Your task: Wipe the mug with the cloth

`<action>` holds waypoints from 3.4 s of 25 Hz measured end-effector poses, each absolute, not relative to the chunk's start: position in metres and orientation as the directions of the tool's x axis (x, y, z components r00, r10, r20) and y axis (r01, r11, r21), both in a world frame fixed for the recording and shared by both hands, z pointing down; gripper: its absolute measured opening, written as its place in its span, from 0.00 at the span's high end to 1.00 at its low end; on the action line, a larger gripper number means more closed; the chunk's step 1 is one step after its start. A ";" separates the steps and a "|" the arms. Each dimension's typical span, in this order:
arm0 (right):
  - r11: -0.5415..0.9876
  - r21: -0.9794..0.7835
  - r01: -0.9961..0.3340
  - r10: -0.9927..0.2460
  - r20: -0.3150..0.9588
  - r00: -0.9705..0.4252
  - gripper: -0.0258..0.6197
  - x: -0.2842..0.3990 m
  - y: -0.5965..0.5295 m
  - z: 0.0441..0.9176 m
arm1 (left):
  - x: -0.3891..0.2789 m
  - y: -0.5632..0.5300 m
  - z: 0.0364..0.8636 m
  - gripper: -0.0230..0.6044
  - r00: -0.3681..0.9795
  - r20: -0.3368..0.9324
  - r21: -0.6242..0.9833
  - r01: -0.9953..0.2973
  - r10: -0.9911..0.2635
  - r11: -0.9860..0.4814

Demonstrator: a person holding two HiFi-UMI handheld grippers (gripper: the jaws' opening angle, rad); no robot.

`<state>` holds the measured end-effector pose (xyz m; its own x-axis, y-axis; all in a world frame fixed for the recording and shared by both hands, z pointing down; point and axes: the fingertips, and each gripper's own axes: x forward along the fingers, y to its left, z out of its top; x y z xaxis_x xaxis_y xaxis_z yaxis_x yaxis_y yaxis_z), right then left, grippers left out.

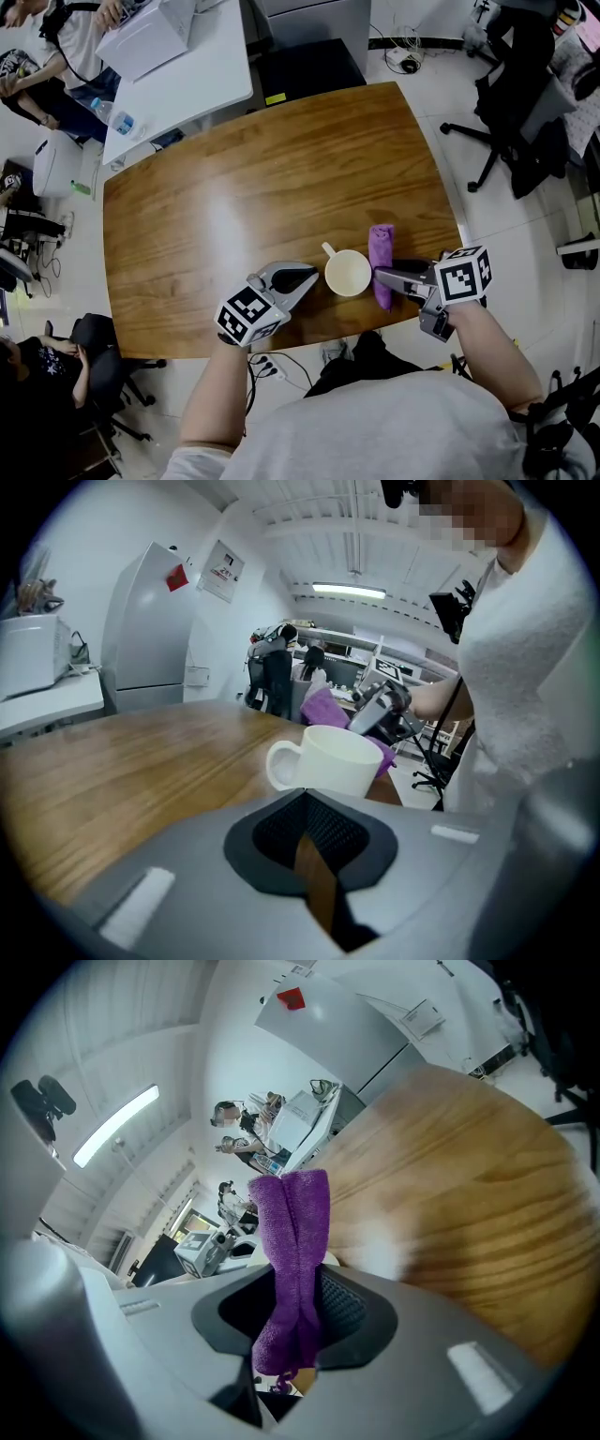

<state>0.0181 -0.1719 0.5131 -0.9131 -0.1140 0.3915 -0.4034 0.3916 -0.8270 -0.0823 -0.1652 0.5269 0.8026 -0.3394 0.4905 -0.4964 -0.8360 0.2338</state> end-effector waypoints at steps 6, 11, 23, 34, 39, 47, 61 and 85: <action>0.392 -0.828 -0.401 -0.112 0.389 -0.914 0.77 0.022 -0.168 0.514 | -0.083 -0.194 0.530 0.81 0.792 0.522 0.179 -0.464 -0.316 -0.868; 0.389 -0.831 -0.399 -0.110 0.388 -0.915 0.77 0.023 -0.168 0.514 | -0.072 -0.211 0.535 0.78 0.793 0.552 0.168 -0.409 -0.259 -0.897; 0.394 -0.840 -0.372 -0.088 0.369 -0.925 0.77 0.019 -0.167 0.514 | -0.061 -0.209 0.534 0.91 0.774 0.574 0.145 -0.418 -0.268 -0.897; 0.429 -0.773 -0.467 0.005 0.520 -0.854 0.77 -0.002 -0.161 0.564 | -0.070 -0.202 0.533 0.93 0.769 0.549 0.174 -0.487 -0.327 -0.856; 0.406 -0.786 -0.466 -0.026 0.500 -0.866 0.77 0.002 -0.164 0.556 | -0.079 -0.196 0.534 0.91 0.763 0.549 0.189 -0.510 -0.340 -0.839; 0.363 -0.841 -0.402 -0.101 0.394 -0.914 0.77 0.021 -0.146 0.505 | -0.104 -0.176 0.533 0.89 0.706 0.578 0.177 -0.599 -0.410 -0.781; 0.317 -0.879 -0.357 -0.112 0.339 -0.934 0.77 -0.008 -0.107 0.499 | -0.118 -0.130 0.531 0.88 0.590 0.609 0.190 -0.757 -0.530 -0.625; 0.292 -0.804 -0.517 -0.175 0.487 -0.856 0.77 0.004 -0.096 0.529 | -0.117 -0.095 0.532 0.87 0.563 0.631 0.167 -0.771 -0.534 -0.615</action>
<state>0.0036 -0.0960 0.5294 -0.8560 -0.1748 0.4866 -0.5170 0.2924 -0.8045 -0.1166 -0.0950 0.5321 0.5630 -0.5339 0.6309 -0.7705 -0.6151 0.1671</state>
